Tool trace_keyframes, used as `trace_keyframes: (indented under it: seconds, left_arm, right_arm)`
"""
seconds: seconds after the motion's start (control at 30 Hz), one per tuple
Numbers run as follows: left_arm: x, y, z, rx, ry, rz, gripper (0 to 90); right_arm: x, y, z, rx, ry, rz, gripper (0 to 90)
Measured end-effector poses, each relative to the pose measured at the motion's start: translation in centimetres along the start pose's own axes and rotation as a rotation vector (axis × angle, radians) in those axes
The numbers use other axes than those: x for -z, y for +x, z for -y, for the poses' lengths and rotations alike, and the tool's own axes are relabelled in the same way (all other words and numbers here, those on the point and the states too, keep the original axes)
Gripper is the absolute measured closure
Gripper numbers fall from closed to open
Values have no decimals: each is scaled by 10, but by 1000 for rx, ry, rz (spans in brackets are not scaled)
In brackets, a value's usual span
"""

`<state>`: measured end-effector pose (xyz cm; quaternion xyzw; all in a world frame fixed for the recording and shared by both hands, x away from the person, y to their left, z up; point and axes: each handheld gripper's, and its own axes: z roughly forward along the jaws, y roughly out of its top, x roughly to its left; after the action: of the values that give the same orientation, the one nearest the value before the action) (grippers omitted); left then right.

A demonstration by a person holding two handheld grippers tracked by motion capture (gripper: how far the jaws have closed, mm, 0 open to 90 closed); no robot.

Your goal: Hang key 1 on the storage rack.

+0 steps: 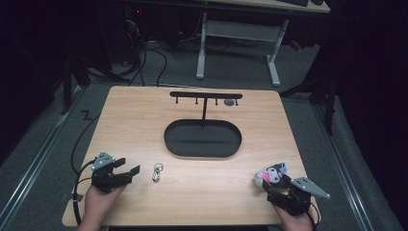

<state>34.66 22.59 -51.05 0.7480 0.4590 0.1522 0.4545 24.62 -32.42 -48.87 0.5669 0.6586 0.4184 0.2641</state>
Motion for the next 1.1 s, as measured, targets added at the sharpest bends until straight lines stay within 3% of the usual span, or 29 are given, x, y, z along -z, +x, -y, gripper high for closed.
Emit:
trace_keyframes:
  seconds: [0.13,0.43,0.7,0.83,0.97,1.1]
  left_arm:
    - [-2,-2,1,-18,12,-6,293]
    - [4,1,4,-6,6,-6,301]
    - [9,1,10,-38,39,2,336]
    - [11,-1,12,-69,43,-1,385]
    - [11,-1,14,-86,51,-2,391]
    - [12,0,15,-74,51,0,395]
  right_arm:
    - [-4,1,0,9,16,-14,169]
    - [-9,2,-1,20,28,-24,170]
    - [-4,-3,1,22,33,-8,173]
    - [3,-9,4,28,36,23,275]
    - [7,-13,9,16,48,24,334]
    - [11,-16,13,13,61,44,388]
